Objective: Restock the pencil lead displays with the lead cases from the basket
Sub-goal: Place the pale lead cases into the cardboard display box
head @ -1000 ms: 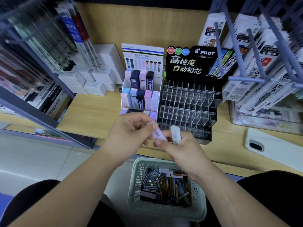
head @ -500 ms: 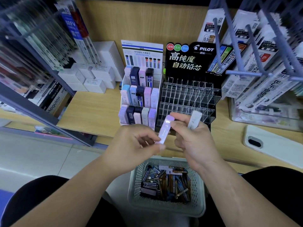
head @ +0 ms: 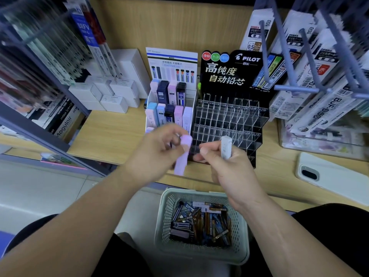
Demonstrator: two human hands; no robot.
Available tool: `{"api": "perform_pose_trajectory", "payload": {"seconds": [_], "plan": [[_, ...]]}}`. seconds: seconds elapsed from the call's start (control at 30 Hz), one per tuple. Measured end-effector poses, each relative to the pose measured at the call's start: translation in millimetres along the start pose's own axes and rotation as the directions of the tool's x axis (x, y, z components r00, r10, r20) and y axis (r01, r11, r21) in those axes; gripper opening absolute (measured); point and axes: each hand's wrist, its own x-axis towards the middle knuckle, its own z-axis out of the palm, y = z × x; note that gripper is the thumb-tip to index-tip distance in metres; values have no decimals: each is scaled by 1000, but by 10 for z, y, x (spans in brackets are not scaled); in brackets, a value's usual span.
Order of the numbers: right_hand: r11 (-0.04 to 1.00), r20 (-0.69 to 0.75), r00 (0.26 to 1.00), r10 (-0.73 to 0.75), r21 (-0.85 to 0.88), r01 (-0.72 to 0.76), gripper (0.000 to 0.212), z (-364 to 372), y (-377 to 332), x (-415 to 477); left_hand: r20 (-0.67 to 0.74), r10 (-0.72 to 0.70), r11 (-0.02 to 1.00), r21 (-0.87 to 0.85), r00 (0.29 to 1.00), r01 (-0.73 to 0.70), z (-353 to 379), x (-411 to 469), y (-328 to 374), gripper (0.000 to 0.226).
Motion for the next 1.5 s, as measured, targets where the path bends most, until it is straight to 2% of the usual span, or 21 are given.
{"api": "perform_pose_trajectory", "payload": {"seconds": [0.13,0.2,0.43,0.53,0.6,0.67,0.83,1.07,1.33,1.5], "plan": [[994,-34,994,108,38,-107,21,-54,37,38,-241,-4,999,30,970,12,-300,300,133,19],[991,-35,990,134,11,-133,27,-62,53,51,-271,27,998,66,962,-10,-384,423,207,16],[988,-18,987,157,-7,-157,34,-37,94,56,-151,171,952,279,974,-124,-420,659,236,15],[989,-14,989,144,-9,-145,27,-33,103,53,-123,192,928,345,974,-139,-411,698,199,23],[990,-14,990,137,-26,-138,23,-25,109,52,-114,218,900,407,969,-155,-401,711,192,20],[990,-12,990,137,-25,-138,24,-18,114,56,-102,266,859,477,959,-188,-397,733,186,15],[991,10,991,132,6,-132,38,-24,106,62,-35,446,682,661,894,-314,-394,810,44,11],[992,15,992,129,7,-129,26,-29,112,61,0,529,587,723,849,-365,-327,814,18,6],[990,9,990,138,9,-138,22,-35,125,74,-62,538,596,733,841,-327,-341,745,-50,6],[990,12,990,144,9,-144,23,-34,131,75,1,540,554,752,842,-357,-383,774,-18,8]]}}
